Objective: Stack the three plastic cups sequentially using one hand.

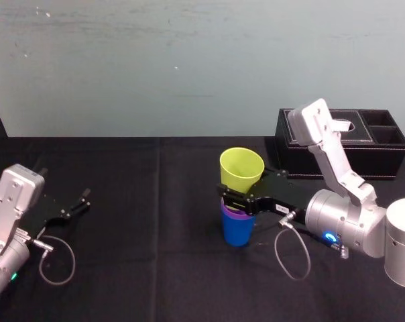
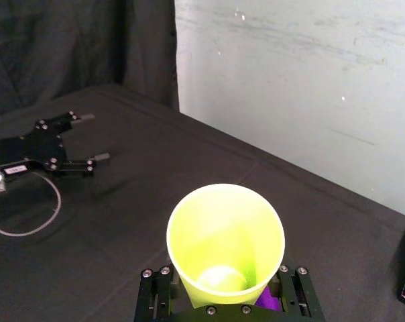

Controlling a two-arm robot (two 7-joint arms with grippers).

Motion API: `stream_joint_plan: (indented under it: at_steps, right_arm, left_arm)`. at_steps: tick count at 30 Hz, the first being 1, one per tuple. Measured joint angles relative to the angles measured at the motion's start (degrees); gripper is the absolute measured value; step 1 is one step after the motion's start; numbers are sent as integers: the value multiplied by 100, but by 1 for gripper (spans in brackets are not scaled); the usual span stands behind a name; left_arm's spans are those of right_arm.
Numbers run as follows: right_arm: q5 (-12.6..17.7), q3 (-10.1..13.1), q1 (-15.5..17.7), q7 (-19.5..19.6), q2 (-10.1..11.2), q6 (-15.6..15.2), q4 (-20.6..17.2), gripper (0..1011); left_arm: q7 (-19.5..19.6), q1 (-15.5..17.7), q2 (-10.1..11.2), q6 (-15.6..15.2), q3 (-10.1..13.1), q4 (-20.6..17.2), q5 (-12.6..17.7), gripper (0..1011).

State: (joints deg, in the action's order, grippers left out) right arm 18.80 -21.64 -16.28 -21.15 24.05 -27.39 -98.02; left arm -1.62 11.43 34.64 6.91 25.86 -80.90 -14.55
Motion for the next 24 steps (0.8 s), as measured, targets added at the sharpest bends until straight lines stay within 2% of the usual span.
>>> stream_joint_plan:
  at_steps: [3, 10, 24]
  right_arm:
    - [-10, -90, -152, 4, -16, -21, 236, 715]
    - [-24, -161, -287, 0, -37, 35, 499, 715]
    - [-9, -231, -393, 15, -95, 173, 789, 715]
  left_arm:
    - [0, 0, 0, 0, 0, 0, 0, 1000]
    - [0, 0, 0, 0, 0, 0, 0, 1000]
    - [0, 0, 0, 0, 0, 0, 0, 1000]
